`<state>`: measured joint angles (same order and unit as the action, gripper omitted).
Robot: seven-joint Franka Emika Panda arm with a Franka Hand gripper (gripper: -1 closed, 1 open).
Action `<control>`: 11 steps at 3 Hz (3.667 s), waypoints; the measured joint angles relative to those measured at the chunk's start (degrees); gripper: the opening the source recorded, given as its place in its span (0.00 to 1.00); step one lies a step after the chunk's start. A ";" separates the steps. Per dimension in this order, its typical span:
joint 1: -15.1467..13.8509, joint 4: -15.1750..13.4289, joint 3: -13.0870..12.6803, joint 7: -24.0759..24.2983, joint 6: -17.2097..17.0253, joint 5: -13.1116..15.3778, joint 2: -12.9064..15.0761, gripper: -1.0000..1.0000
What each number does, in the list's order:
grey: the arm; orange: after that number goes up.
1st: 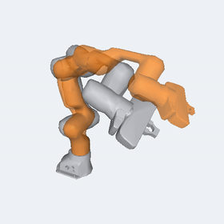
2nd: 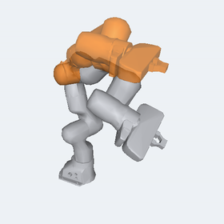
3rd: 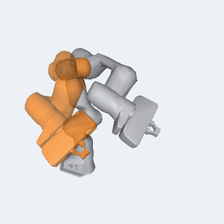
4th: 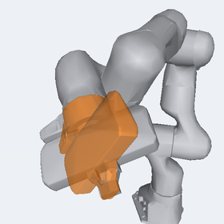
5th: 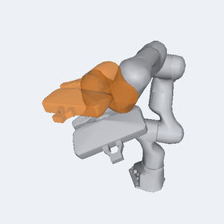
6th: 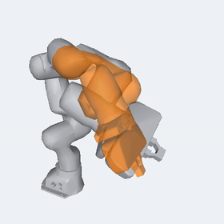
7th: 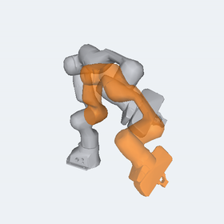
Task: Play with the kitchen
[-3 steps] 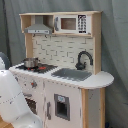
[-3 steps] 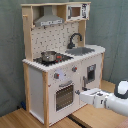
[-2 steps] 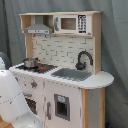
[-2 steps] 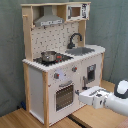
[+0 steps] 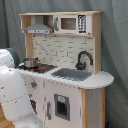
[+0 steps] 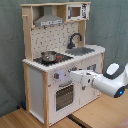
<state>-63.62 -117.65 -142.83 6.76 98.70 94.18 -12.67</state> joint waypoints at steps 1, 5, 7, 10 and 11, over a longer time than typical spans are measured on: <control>-0.13 1.68 0.45 1.25 -5.42 -0.06 0.46 1.00; -4.24 5.56 4.39 13.90 -16.19 -8.64 8.16 1.00; -9.17 11.81 4.59 18.22 -15.52 -14.53 12.13 1.00; -15.84 20.33 5.09 19.99 -6.25 -26.54 8.20 1.00; -17.86 22.91 5.10 19.47 -2.82 -30.32 6.02 1.00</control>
<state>-81.48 -94.74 -137.74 26.23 95.88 63.87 -6.64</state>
